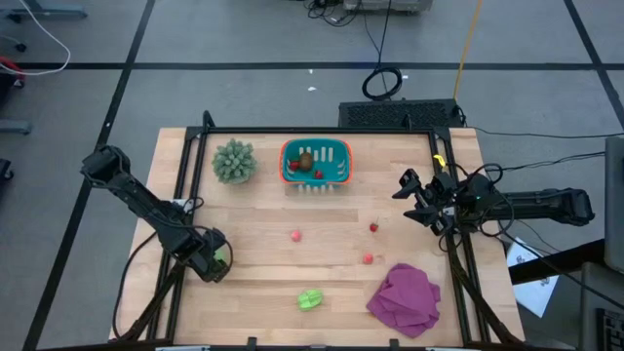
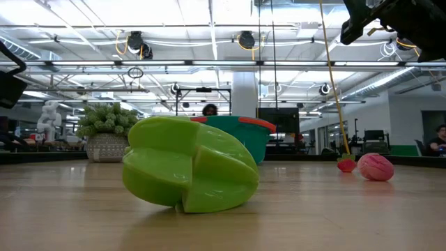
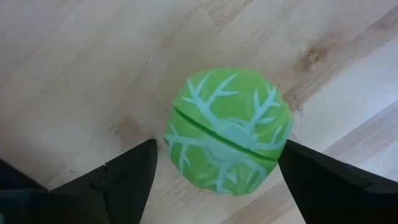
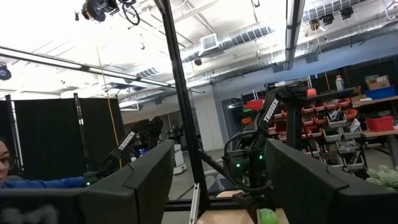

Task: Pick and placing Produce into tupperware
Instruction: Put the green cabbage into the blue basket

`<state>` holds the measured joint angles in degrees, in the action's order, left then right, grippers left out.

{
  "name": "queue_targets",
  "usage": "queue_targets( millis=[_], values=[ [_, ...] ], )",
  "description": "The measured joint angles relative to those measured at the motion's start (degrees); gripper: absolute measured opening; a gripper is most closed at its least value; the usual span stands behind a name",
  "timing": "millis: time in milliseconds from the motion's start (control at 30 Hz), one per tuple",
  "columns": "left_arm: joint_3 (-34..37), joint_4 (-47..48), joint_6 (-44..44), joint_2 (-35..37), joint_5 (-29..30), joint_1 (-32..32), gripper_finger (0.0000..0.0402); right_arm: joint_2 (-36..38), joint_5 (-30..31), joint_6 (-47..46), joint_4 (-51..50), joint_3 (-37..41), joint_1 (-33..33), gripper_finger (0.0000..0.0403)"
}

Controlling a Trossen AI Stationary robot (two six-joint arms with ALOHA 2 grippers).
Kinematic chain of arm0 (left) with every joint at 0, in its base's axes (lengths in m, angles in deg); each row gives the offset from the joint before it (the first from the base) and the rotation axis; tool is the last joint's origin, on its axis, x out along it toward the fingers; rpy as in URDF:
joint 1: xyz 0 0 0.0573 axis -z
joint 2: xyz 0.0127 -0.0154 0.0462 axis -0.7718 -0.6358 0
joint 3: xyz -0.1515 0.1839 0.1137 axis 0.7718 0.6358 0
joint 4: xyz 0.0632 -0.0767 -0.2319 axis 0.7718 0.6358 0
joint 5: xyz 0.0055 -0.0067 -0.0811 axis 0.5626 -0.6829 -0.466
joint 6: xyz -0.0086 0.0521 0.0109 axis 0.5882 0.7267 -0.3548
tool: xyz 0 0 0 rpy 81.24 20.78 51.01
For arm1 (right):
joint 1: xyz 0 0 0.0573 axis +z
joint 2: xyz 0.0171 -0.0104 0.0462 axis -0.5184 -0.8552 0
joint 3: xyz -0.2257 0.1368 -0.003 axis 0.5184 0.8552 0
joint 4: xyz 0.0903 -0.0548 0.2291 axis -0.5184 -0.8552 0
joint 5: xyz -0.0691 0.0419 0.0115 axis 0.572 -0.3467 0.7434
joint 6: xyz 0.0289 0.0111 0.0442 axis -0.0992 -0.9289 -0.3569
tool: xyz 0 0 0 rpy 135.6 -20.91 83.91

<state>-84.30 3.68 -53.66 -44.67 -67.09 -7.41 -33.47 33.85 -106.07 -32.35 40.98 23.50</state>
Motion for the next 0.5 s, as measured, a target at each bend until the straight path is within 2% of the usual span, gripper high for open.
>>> queue_targets(
  millis=[500],
  values=[
    [-0.1, -0.5, 3.3, 0.0, 1.0, -2.9, 0.0331, 0.0, 0.0, 0.0, 0.0, 0.0, 0.0, 0.0242]
  ],
)
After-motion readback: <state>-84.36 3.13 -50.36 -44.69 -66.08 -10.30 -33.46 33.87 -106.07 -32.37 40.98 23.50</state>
